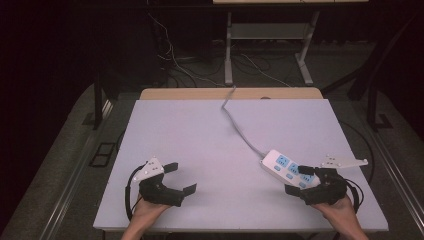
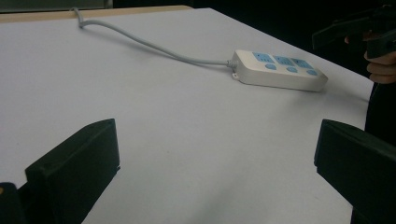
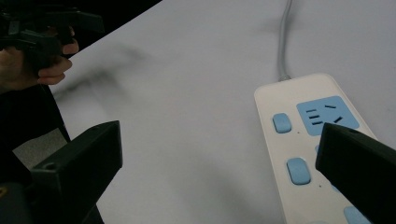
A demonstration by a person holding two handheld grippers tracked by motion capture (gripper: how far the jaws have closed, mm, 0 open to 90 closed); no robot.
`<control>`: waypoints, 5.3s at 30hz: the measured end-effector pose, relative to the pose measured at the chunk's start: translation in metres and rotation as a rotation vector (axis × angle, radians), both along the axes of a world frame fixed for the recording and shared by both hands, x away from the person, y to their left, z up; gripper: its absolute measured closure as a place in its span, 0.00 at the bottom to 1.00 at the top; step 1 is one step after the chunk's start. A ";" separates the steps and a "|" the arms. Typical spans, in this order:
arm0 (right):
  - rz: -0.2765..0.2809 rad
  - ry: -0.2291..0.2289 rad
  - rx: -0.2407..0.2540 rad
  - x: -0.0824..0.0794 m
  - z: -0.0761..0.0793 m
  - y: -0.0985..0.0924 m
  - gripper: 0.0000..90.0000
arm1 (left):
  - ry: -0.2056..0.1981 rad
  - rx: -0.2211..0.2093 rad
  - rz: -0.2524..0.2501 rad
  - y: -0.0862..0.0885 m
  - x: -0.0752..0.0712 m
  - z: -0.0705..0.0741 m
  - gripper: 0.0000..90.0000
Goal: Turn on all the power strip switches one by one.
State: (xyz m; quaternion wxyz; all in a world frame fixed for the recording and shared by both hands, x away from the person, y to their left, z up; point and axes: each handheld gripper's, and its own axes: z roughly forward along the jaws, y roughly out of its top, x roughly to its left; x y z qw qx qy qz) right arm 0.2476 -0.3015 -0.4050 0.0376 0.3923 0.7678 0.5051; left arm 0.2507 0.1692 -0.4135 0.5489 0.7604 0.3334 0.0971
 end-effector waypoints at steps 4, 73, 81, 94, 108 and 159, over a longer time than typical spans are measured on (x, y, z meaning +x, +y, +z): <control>-0.010 0.005 -0.005 -0.001 0.001 -0.002 0.01 | -0.001 -0.002 0.004 0.001 0.000 0.000 0.00; 0.188 0.175 -0.371 0.040 0.017 -0.025 0.49 | 0.017 0.017 0.009 -0.002 0.001 -0.004 0.00; 0.192 0.199 -0.387 0.043 0.014 -0.024 0.79 | 0.014 0.010 0.016 -0.001 0.001 -0.004 0.00; 0.199 0.222 -0.397 0.045 0.004 -0.023 1.00 | 0.014 0.011 0.017 -0.001 0.002 -0.004 0.00; 0.201 0.228 -0.411 0.046 -0.003 -0.024 1.00 | 0.013 0.013 0.016 -0.001 0.002 -0.004 0.00; 0.172 0.187 -0.356 0.044 0.010 -0.030 1.00 | 0.024 0.007 0.009 0.000 0.003 -0.006 0.00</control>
